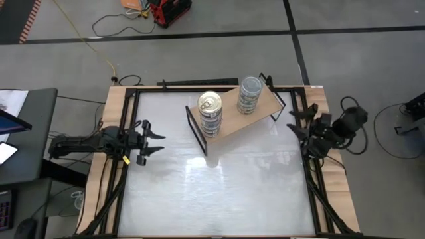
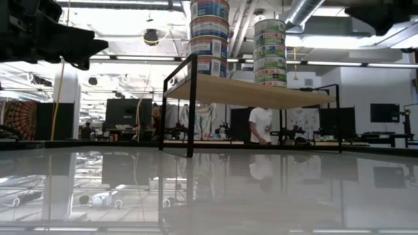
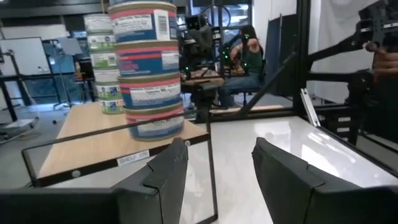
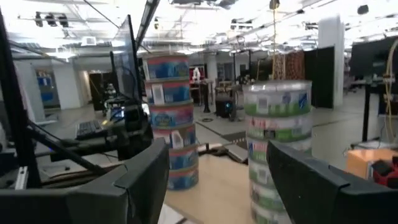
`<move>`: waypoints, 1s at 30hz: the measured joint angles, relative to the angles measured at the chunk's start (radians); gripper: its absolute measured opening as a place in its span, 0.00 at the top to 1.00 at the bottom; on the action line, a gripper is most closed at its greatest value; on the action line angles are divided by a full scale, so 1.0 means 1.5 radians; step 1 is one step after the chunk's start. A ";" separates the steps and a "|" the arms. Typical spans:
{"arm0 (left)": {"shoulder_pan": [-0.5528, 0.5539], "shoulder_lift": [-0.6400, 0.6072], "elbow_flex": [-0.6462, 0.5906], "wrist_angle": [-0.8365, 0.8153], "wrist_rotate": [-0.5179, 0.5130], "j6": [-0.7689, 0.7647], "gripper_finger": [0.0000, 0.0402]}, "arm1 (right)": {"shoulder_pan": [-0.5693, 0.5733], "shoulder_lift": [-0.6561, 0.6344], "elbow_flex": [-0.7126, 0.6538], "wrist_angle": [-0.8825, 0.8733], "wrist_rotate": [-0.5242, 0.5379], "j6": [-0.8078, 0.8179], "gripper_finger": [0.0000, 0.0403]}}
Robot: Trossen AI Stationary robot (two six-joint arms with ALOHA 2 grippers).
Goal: Stack canned seafood by type on shelf
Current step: Return to Home Position
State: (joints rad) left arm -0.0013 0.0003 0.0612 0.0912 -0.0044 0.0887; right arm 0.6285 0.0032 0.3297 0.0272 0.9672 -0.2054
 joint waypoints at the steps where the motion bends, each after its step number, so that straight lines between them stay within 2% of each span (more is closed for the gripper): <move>1: 0.000 0.001 0.000 0.001 0.000 0.000 0.57 | -0.006 0.000 -0.014 0.013 -0.001 0.002 0.27; 10: 0.000 0.003 0.000 0.042 0.020 0.032 0.57 | -0.078 0.000 -0.107 0.148 -0.078 0.021 0.27; 16: 0.000 0.003 0.000 0.094 0.016 0.028 0.57 | -0.140 0.001 -0.131 0.148 -0.134 0.065 0.27; 20: 0.000 0.003 0.000 0.074 0.015 0.005 0.57 | -0.187 0.001 -0.143 0.150 -0.154 0.067 0.27; 23: 0.000 0.003 0.000 0.046 0.014 0.003 0.57 | -0.225 0.001 -0.162 0.181 -0.208 0.070 0.27; 30: 0.000 0.003 0.001 0.004 0.013 0.076 0.57 | -0.313 0.001 -0.207 0.240 -0.278 0.070 0.27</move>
State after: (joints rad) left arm -0.0013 0.0044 0.0623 0.0971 0.0148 0.2026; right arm 0.1588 0.0040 0.0195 0.3878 0.5499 -0.1010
